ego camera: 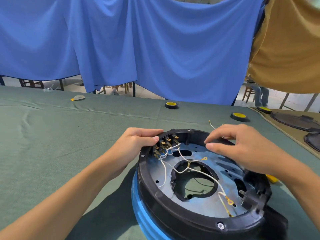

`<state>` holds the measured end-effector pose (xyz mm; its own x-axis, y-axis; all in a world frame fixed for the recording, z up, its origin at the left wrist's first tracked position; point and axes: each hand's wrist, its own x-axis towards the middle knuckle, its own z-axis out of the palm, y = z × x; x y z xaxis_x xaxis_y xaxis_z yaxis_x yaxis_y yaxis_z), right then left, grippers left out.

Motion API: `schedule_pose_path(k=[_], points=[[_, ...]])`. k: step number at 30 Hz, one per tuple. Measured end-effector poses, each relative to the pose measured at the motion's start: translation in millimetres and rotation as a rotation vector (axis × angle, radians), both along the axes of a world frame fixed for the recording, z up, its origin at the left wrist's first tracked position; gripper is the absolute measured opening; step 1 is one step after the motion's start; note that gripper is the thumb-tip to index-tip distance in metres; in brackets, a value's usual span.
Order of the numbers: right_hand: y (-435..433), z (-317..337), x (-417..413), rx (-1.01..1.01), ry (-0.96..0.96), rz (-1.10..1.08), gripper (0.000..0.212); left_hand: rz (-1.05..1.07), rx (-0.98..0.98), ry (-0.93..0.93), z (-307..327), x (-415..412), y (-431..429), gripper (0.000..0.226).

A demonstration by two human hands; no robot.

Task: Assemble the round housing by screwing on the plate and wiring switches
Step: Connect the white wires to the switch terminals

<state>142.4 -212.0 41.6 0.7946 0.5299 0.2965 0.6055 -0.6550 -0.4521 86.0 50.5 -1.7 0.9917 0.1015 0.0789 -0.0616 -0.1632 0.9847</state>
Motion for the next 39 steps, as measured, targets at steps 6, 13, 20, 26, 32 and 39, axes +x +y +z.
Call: schedule_pose_path(k=[6, 13, 20, 26, 32, 39], points=[[6.5, -8.6, 11.6, 0.159, 0.051, 0.008, 0.007, -0.03, 0.128, 0.055, 18.7, 15.9, 3.1, 0.038], [22.9, -6.5, 39.5, 0.312, 0.179, 0.048, 0.011, 0.079, 0.61, -0.075, 26.2, 51.0, -9.7, 0.029], [-11.7, -5.9, 101.1, 0.671, 0.377, -0.121, 0.012, 0.049, 0.374, -0.028, 24.2, 62.3, -0.3, 0.043], [-31.7, -40.5, 137.6, 0.069, 0.135, -0.313, 0.031, -0.028, 0.304, 0.025, 26.0, 77.0, -5.3, 0.033], [-28.9, -51.8, 142.1, -0.242, 0.109, -0.179, 0.056, -0.046, 0.295, 0.02, 25.5, 82.3, -4.7, 0.031], [-29.0, -51.0, 142.0, -0.242, 0.065, -0.275, 0.05, -0.072, 0.297, 0.021, 23.8, 84.7, -0.7, 0.03]])
